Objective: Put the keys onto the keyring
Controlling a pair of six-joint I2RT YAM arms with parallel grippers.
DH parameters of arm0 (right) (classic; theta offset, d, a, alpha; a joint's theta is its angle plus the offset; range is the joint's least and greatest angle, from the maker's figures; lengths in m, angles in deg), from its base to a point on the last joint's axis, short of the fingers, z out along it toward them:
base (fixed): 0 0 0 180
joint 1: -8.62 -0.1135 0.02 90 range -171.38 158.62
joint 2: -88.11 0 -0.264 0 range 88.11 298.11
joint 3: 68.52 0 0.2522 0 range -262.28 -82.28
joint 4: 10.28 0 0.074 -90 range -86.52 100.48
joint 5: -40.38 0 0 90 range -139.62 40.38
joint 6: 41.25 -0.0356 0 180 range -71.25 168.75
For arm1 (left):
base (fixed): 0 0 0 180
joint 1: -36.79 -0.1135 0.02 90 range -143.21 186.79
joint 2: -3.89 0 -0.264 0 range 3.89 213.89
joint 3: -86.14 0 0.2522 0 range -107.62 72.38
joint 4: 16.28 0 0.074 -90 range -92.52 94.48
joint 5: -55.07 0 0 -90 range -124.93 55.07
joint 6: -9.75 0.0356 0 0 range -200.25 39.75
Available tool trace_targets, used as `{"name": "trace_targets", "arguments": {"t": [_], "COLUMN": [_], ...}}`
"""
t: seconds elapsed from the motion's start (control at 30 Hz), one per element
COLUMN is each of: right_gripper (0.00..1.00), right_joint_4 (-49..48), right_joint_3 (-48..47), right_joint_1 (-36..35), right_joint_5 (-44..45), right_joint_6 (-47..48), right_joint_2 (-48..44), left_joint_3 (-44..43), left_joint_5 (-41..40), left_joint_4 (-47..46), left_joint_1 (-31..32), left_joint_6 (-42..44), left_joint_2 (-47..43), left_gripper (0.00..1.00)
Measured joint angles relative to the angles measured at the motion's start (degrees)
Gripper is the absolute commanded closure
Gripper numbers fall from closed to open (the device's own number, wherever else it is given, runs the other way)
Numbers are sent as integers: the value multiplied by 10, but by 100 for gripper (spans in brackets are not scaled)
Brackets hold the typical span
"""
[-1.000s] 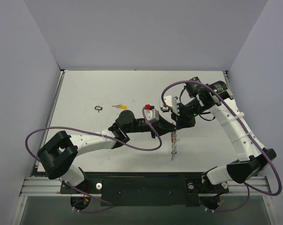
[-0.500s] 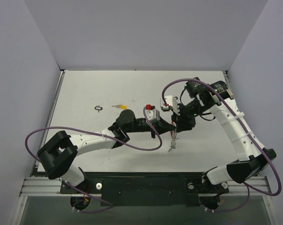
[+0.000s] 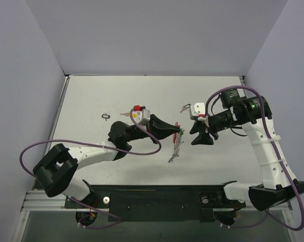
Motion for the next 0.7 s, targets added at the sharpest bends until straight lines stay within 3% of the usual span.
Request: {"name": "trace_targets", "arguments": {"t": [0.3,0.7], "right_gripper": [60,67], "right_joint_4": [9,6], "right_joint_3": [23,-23], "right_joint_1": [5,-5], "right_joint_5": [-73,-94], "right_joint_6": [162,161], "right_joint_2": [3,43], "left_joint_3": [1,11], "left_joint_5": [-7,-46], "left_joint_4": [-6,15], "left_joint_1": [-3,-3], "left_joint_6": [-56,-98], "left_joint_2": [-42,-47], "left_gripper": [100,100]}}
